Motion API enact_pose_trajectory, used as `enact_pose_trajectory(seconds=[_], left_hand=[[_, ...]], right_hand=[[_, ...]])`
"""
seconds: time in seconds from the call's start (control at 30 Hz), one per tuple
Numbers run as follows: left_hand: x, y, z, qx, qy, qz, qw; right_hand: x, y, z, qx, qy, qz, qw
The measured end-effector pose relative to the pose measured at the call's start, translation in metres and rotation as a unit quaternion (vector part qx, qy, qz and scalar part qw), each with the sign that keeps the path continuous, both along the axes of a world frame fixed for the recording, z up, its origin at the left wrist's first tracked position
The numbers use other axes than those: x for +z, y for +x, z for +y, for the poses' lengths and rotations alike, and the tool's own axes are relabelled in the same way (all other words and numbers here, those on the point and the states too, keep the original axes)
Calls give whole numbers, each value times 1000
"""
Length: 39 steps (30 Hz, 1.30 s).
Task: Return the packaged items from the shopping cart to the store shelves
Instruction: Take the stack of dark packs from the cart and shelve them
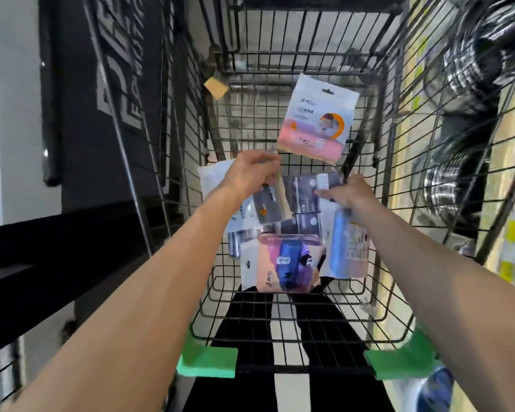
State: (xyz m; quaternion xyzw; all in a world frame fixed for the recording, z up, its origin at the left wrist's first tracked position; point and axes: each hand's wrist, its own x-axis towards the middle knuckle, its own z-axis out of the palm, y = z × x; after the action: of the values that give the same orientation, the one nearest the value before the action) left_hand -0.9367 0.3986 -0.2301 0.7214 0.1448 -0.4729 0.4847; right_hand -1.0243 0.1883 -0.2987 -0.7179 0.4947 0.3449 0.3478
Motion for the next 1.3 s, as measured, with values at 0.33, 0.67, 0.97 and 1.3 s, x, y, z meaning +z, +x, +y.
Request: enact_pose_trajectory(seconds=[0.33,0.67,0.97,1.3], left_hand=[[-11,-4,-34,-451,103,-324,825],[2,33,-6,-353,142,-276,883],[1,30,-7,-29,50,-128,990],[51,40,24,21,-113,-75,991]], right_hand=[[4,-5,8,11,50,-34,998],[82,11,5,62,31,-128,989],[183,31,-37,14,-63,-289,955],[215,12,-24,-132,-53,-405,903]])
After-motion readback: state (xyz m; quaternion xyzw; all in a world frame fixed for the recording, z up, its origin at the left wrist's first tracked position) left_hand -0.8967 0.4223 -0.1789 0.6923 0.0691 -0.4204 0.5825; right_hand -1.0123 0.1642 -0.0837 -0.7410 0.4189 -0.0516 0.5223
